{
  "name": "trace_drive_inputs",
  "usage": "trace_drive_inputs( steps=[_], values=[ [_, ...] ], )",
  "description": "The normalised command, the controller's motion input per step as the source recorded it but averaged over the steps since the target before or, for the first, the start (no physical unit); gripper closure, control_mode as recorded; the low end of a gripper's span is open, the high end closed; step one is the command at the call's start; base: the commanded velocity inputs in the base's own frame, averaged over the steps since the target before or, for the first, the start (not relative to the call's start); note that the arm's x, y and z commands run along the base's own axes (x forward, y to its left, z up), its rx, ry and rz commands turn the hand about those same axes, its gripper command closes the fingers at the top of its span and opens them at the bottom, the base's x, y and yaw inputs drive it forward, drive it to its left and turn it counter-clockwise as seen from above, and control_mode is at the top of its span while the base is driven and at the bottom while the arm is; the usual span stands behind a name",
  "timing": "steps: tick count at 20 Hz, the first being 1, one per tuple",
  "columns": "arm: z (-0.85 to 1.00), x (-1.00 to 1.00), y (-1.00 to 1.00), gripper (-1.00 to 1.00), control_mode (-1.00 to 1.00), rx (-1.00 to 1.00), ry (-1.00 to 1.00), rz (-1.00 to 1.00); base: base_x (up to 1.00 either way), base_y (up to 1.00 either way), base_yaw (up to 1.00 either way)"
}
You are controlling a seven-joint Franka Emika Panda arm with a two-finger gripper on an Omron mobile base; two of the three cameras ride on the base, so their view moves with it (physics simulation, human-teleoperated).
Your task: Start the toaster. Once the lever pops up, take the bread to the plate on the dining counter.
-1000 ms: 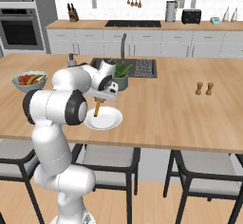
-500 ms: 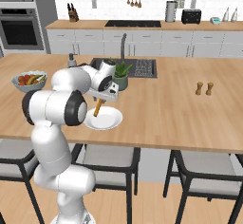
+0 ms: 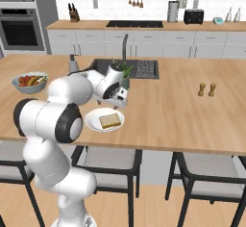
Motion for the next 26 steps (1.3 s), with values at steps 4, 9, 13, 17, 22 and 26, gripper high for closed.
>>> trace_drive_inputs(
  steps=[4, 9, 13, 17, 22, 26],
  values=[
    [0.14, -0.25, -0.01, -1.00, -1.00, -0.06, -0.12, -0.13, 0.00, 0.00, 0.00],
    [0.38, -0.02, 0.53, -1.00, -1.00, -0.12, -0.03, -0.11, 0.00, 0.00, 0.00],
    [0.54, -0.42, 0.76, -1.00, -1.00, -0.20, 0.00, -0.04, 0.00, 0.00, 0.00],
    [0.71, -0.94, 0.12, -1.00, -1.00, -0.13, 0.00, -0.04, 0.00, 0.00, 0.00],
    [0.90, -0.96, -0.03, -1.00, -1.00, -0.08, 0.02, 0.00, 0.00, 0.00, 0.00],
    [0.50, -0.99, -0.08, -1.00, -1.00, -0.04, 0.00, 0.03, 0.00, 0.00, 0.00]
  ],
)
